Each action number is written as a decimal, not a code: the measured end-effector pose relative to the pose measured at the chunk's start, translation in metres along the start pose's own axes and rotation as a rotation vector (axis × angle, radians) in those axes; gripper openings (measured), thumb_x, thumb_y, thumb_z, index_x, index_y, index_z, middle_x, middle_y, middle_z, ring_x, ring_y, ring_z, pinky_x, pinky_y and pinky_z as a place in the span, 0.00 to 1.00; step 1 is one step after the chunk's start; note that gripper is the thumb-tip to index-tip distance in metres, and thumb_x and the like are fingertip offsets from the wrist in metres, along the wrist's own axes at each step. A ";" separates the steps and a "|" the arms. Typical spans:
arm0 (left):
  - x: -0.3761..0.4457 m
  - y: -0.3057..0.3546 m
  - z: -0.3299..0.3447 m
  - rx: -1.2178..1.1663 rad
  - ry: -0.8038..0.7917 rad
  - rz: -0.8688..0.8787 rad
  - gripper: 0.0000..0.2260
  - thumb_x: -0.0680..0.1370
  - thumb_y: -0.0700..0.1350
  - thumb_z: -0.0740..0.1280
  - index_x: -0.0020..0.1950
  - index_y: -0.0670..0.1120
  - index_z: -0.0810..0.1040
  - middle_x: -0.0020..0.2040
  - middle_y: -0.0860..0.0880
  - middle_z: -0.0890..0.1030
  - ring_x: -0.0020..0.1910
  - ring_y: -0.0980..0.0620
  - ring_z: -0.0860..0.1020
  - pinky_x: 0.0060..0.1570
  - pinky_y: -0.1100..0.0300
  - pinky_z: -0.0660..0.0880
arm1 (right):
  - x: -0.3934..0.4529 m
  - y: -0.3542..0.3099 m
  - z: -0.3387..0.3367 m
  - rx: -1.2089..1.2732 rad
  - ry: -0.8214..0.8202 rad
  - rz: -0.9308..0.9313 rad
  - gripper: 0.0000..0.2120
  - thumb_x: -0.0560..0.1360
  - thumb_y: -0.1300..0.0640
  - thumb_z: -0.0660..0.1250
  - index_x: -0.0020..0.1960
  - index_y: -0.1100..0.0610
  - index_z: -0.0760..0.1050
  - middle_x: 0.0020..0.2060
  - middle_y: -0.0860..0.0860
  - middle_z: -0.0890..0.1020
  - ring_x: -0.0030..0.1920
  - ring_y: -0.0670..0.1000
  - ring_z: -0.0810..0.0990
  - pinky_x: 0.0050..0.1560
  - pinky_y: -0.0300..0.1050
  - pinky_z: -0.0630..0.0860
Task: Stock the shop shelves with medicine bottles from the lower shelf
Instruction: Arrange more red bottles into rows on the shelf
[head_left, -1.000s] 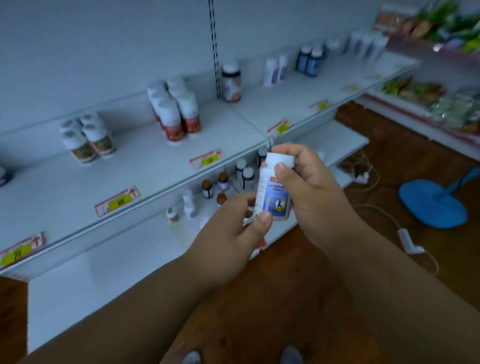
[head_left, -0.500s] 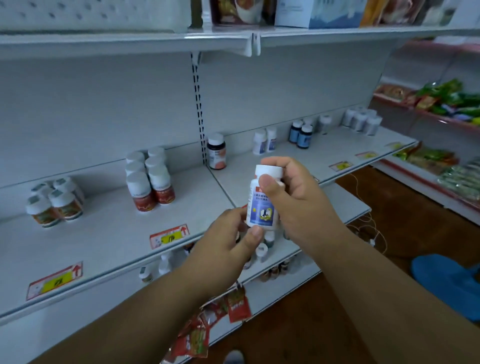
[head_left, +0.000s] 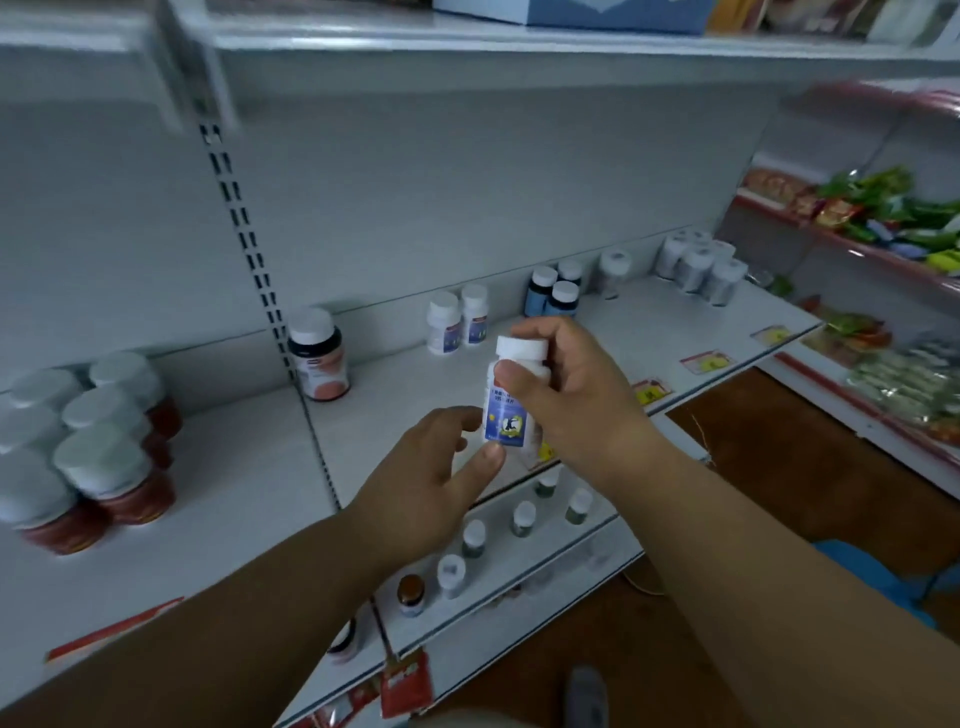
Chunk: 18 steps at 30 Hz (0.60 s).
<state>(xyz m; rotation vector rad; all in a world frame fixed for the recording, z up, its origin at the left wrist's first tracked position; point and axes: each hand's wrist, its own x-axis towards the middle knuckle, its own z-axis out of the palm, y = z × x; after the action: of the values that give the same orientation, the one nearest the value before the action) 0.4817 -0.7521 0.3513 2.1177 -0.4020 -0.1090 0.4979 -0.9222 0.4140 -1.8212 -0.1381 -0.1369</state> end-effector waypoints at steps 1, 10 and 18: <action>0.014 -0.003 0.008 0.033 0.018 -0.016 0.37 0.70 0.76 0.49 0.70 0.56 0.69 0.66 0.57 0.73 0.60 0.59 0.74 0.60 0.53 0.74 | 0.014 0.010 -0.009 -0.005 -0.031 -0.012 0.12 0.76 0.55 0.71 0.54 0.42 0.74 0.51 0.48 0.82 0.50 0.48 0.82 0.54 0.54 0.81; 0.114 -0.023 0.065 0.454 0.205 -0.282 0.41 0.71 0.76 0.47 0.75 0.52 0.64 0.73 0.50 0.69 0.70 0.50 0.67 0.69 0.50 0.66 | 0.144 0.090 -0.048 -0.269 -0.348 -0.111 0.22 0.74 0.52 0.74 0.65 0.49 0.72 0.58 0.49 0.79 0.55 0.47 0.79 0.58 0.52 0.79; 0.150 -0.052 0.074 0.688 0.217 -0.557 0.38 0.77 0.69 0.54 0.80 0.49 0.52 0.81 0.46 0.50 0.80 0.47 0.48 0.76 0.49 0.47 | 0.202 0.123 -0.011 -0.463 -0.435 -0.256 0.21 0.73 0.55 0.72 0.65 0.54 0.74 0.58 0.50 0.80 0.55 0.52 0.78 0.55 0.46 0.74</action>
<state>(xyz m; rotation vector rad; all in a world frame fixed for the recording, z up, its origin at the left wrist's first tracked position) 0.6183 -0.8337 0.2788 2.8349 0.3454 -0.0630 0.7172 -0.9596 0.3330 -2.2690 -0.6959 0.0577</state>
